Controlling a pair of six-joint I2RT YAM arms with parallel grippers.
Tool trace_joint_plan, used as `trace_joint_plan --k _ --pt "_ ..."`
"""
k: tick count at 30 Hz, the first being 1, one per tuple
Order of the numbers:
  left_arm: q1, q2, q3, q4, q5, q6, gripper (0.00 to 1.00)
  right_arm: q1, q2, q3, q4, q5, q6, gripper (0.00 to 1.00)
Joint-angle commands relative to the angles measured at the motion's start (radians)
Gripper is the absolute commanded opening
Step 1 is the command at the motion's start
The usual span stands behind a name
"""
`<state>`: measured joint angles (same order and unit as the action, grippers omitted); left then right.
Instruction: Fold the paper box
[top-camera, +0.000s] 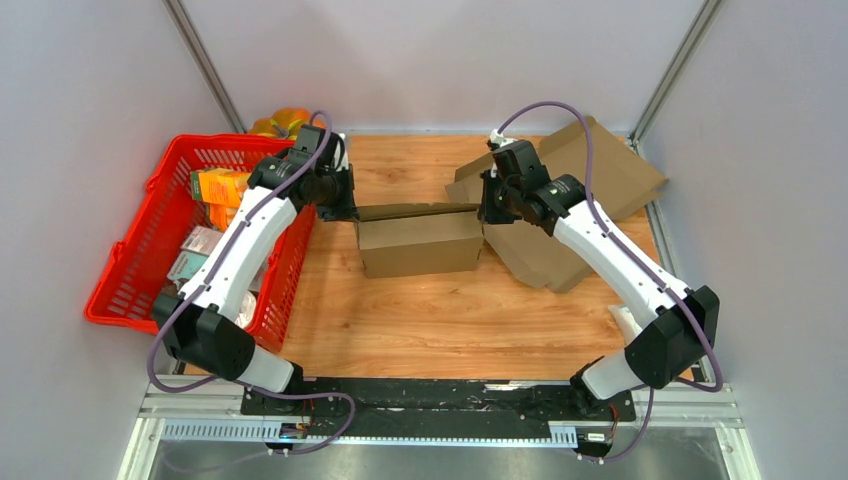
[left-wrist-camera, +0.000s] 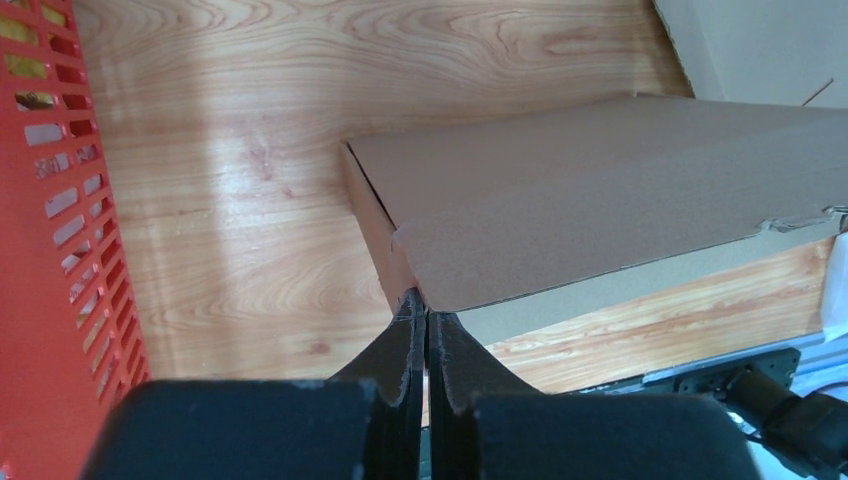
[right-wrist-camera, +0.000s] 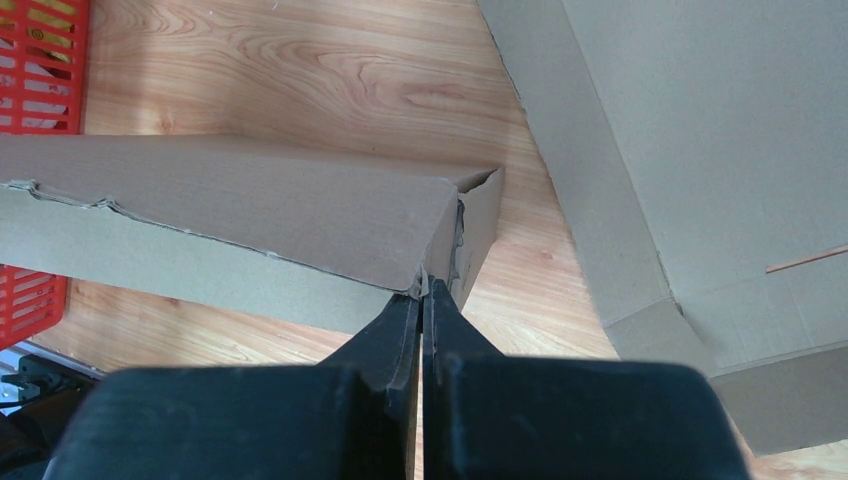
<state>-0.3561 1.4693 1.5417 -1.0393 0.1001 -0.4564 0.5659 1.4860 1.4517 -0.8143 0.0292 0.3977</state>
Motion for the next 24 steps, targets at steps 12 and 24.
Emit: trace_joint_plan --k 12,24 --pt "-0.017 -0.142 -0.254 0.232 0.101 -0.065 0.0 0.017 0.06 -0.025 -0.026 -0.097 0.01 0.0" --pt "-0.046 -0.224 -0.355 0.323 0.106 0.013 0.05 0.017 0.062 -0.025 -0.011 -0.106 0.004 0.0"
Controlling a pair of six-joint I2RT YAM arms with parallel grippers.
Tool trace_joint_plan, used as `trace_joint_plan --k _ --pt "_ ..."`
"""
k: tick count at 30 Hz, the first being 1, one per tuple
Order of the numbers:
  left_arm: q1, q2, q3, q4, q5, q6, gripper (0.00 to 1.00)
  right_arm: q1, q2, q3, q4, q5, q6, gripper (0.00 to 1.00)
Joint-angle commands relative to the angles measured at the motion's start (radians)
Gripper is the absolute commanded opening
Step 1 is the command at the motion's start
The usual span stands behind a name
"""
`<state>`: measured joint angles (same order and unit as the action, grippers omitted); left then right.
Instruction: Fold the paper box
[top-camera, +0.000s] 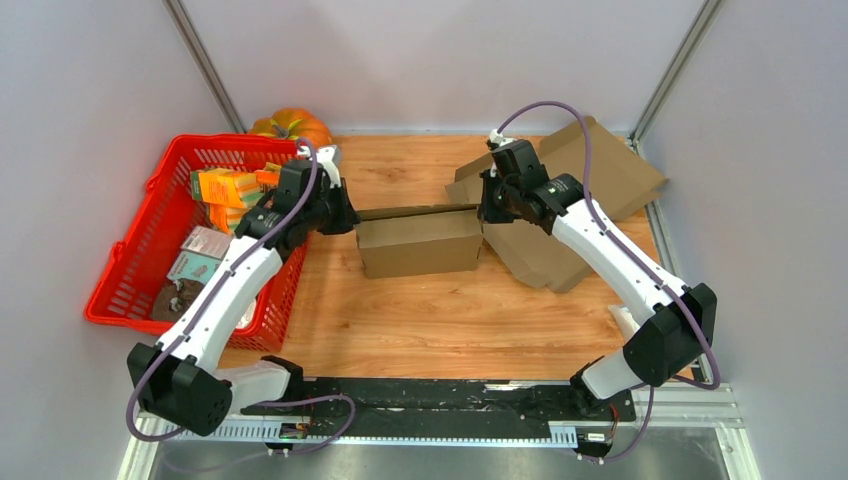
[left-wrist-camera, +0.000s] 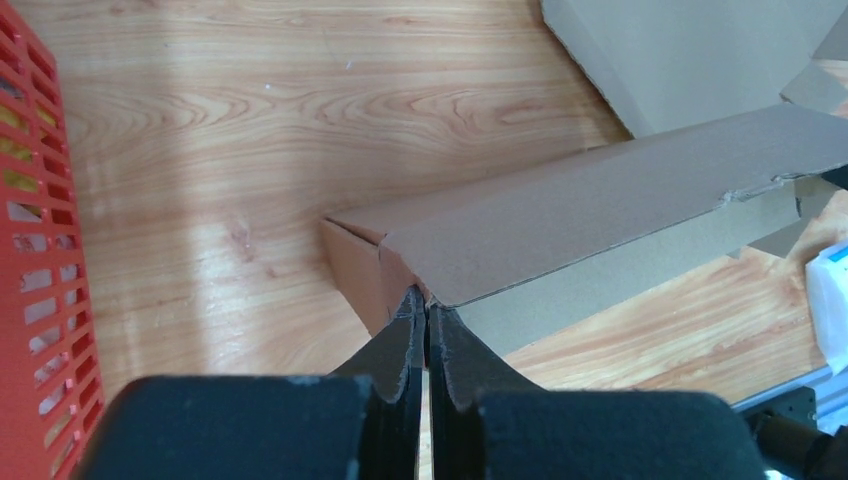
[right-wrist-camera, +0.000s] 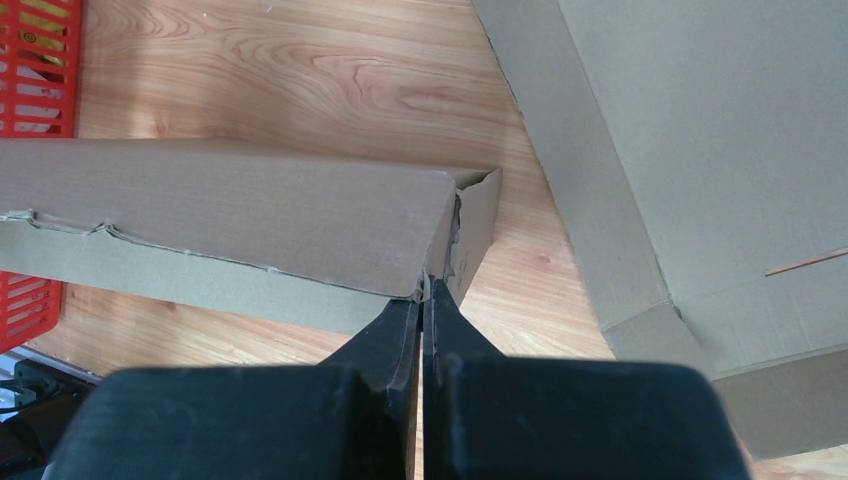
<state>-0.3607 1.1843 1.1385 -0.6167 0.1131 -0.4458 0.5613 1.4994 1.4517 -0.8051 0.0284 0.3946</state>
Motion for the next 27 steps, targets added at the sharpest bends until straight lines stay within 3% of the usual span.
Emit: trace_joint_plan --k 1,3,13,14,18,27 --pt "-0.041 0.07 0.088 -0.139 0.073 0.001 0.1 0.022 0.045 -0.024 -0.019 -0.105 0.006 0.0" --pt "-0.041 0.081 0.107 -0.161 0.027 0.005 0.21 0.022 0.036 -0.025 -0.02 -0.104 0.006 0.0" --pt "-0.083 0.124 0.162 -0.25 -0.058 0.058 0.32 0.02 0.021 -0.033 -0.003 -0.11 0.001 0.0" --pt "-0.084 0.136 0.17 -0.261 -0.062 0.061 0.31 0.02 0.019 -0.034 -0.003 -0.11 0.001 0.0" --pt "-0.086 0.13 0.184 -0.253 -0.034 0.059 0.08 0.022 0.022 -0.037 0.001 -0.116 -0.002 0.0" --pt "-0.07 0.141 0.175 -0.218 0.069 0.024 0.0 0.02 0.019 -0.033 -0.003 -0.102 -0.01 0.0"
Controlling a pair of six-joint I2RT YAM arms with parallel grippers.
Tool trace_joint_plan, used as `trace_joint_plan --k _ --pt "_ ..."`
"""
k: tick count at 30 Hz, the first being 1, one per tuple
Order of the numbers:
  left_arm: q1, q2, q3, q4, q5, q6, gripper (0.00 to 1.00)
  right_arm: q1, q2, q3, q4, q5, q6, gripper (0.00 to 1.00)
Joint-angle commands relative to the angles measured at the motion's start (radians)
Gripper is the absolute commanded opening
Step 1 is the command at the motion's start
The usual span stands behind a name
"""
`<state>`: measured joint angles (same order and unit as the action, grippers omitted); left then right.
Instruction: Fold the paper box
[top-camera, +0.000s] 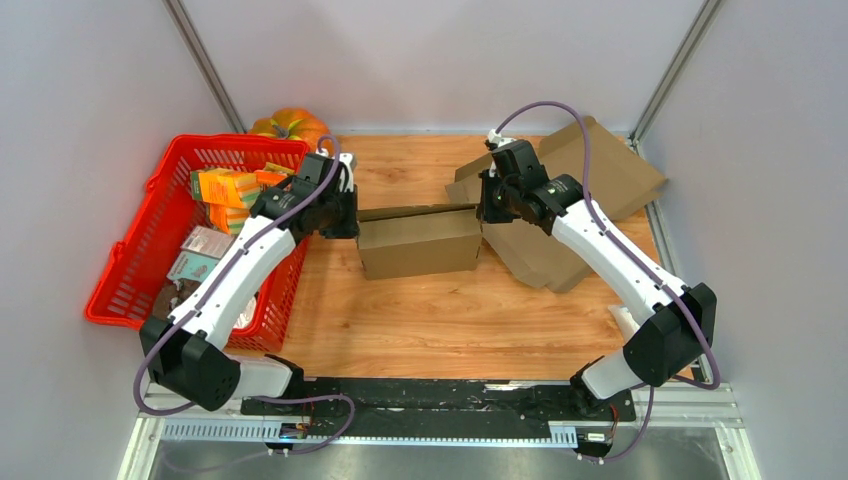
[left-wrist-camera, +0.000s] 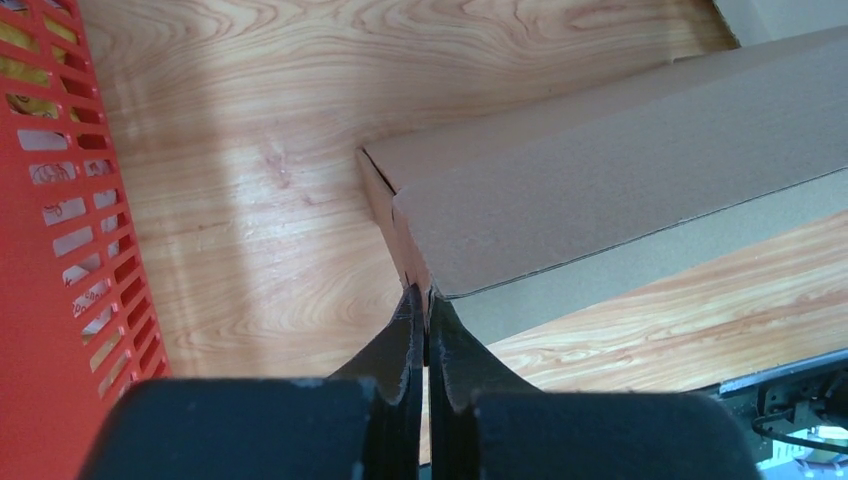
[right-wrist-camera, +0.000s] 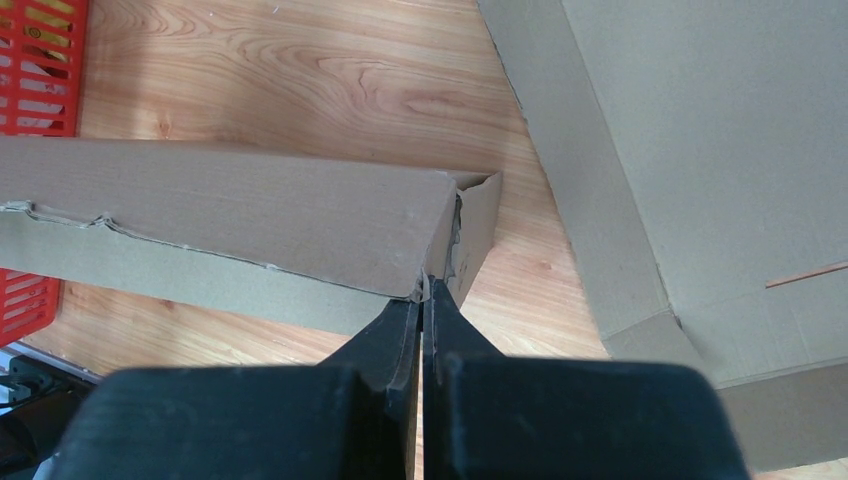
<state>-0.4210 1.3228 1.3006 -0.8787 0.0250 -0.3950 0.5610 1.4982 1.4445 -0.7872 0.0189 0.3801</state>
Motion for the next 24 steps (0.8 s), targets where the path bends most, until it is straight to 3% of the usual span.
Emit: trace_joint_plan --k 1,8,12,18,24 --pt "0.001 -0.005 -0.004 0.066 0.171 -0.036 0.0 0.02 0.02 -0.027 -0.024 -0.091 0.003 0.0" --pt "0.03 -0.01 -0.037 0.073 0.242 -0.102 0.0 0.02 0.027 -0.026 -0.02 -0.102 0.013 0.0" --pt "0.025 -0.03 -0.086 0.101 0.164 -0.122 0.0 0.02 0.022 -0.035 -0.018 -0.109 0.022 0.0" --pt "-0.031 -0.14 -0.32 0.262 0.026 -0.125 0.0 0.02 0.002 -0.107 0.043 -0.106 0.013 0.0" --pt "-0.045 -0.148 -0.322 0.258 -0.016 -0.076 0.01 0.02 0.011 -0.122 0.054 -0.086 -0.001 0.0"
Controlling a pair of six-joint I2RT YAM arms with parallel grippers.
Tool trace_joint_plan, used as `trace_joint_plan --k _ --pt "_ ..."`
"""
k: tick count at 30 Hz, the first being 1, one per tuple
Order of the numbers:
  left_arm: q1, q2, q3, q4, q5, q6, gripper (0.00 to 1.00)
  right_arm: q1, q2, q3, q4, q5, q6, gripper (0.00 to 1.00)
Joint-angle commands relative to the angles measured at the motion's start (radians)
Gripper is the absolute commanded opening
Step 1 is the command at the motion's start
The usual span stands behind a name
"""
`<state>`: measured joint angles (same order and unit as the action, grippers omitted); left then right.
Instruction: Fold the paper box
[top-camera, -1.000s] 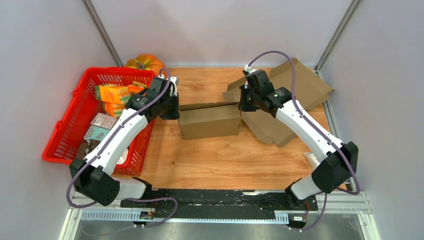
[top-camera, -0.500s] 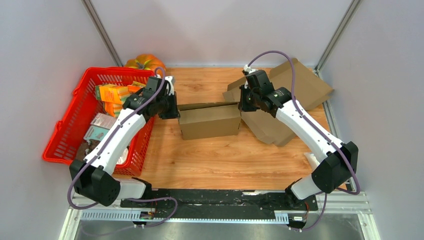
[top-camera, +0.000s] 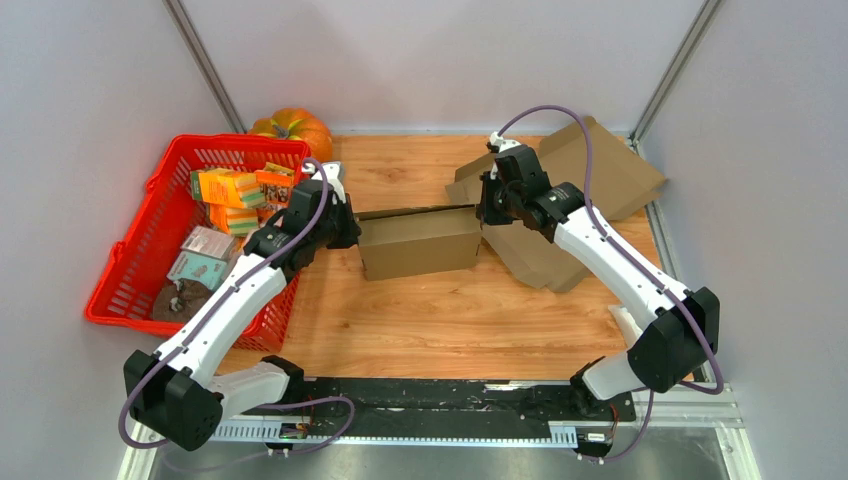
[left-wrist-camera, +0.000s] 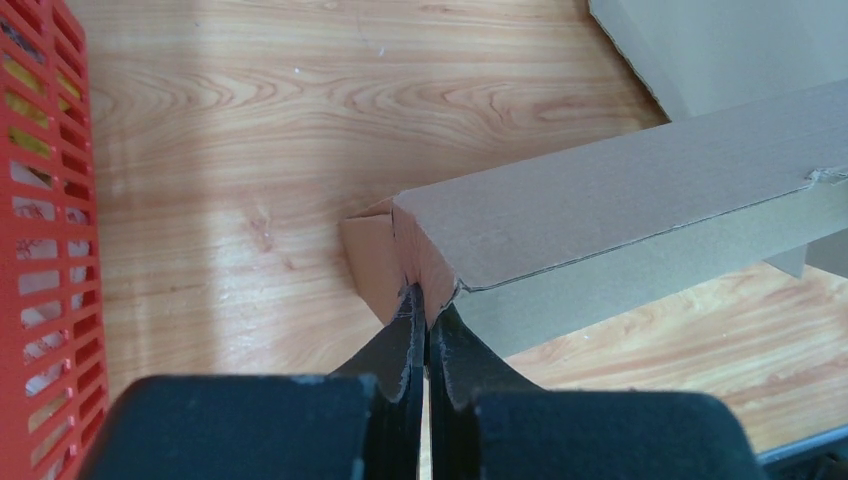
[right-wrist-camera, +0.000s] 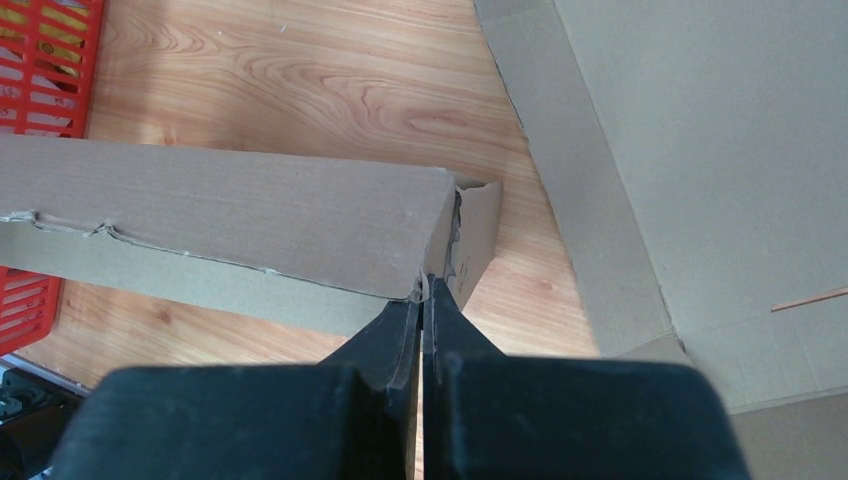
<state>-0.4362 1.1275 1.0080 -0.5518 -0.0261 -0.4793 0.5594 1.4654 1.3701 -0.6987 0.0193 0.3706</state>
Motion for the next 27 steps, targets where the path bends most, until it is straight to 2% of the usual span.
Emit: trace_joint_plan --k 1,3,5,9,10,12,14,15,20,23,27 --pt "-0.03 0.054 -0.014 -0.095 0.037 0.014 0.03 0.022 0.042 -0.043 -0.039 -0.085 0.004 0.0" --pt "-0.03 0.06 0.044 -0.129 0.045 0.027 0.16 0.022 0.041 -0.037 -0.039 -0.079 0.001 0.0" --pt "-0.03 0.049 0.081 -0.168 0.034 0.027 0.35 0.022 0.044 -0.026 -0.047 -0.076 -0.006 0.0" --pt "-0.03 0.043 0.182 -0.224 -0.017 0.053 0.38 0.022 0.047 -0.014 -0.056 -0.084 -0.013 0.0" --pt "-0.03 0.055 0.194 -0.23 -0.017 0.057 0.38 0.022 0.047 -0.013 -0.056 -0.085 -0.012 0.0" --pt "-0.03 0.071 0.221 -0.249 -0.006 0.059 0.31 0.022 0.047 -0.011 -0.053 -0.09 -0.012 0.0" --pt "-0.03 0.103 0.236 -0.267 0.003 0.057 0.17 0.022 0.049 -0.008 -0.056 -0.09 -0.012 0.0" --pt "-0.03 0.11 0.244 -0.276 0.005 0.053 0.13 0.022 0.049 -0.006 -0.056 -0.091 -0.015 0.0" --pt "-0.006 0.19 0.277 -0.298 0.098 -0.008 0.0 0.022 0.078 0.032 -0.085 -0.099 -0.022 0.0" --pt "0.023 0.206 0.259 -0.249 0.196 -0.073 0.0 0.022 0.09 0.052 -0.094 -0.104 -0.025 0.0" --pt "0.05 0.19 0.199 -0.168 0.258 -0.105 0.0 0.022 0.098 0.061 -0.104 -0.099 -0.032 0.0"
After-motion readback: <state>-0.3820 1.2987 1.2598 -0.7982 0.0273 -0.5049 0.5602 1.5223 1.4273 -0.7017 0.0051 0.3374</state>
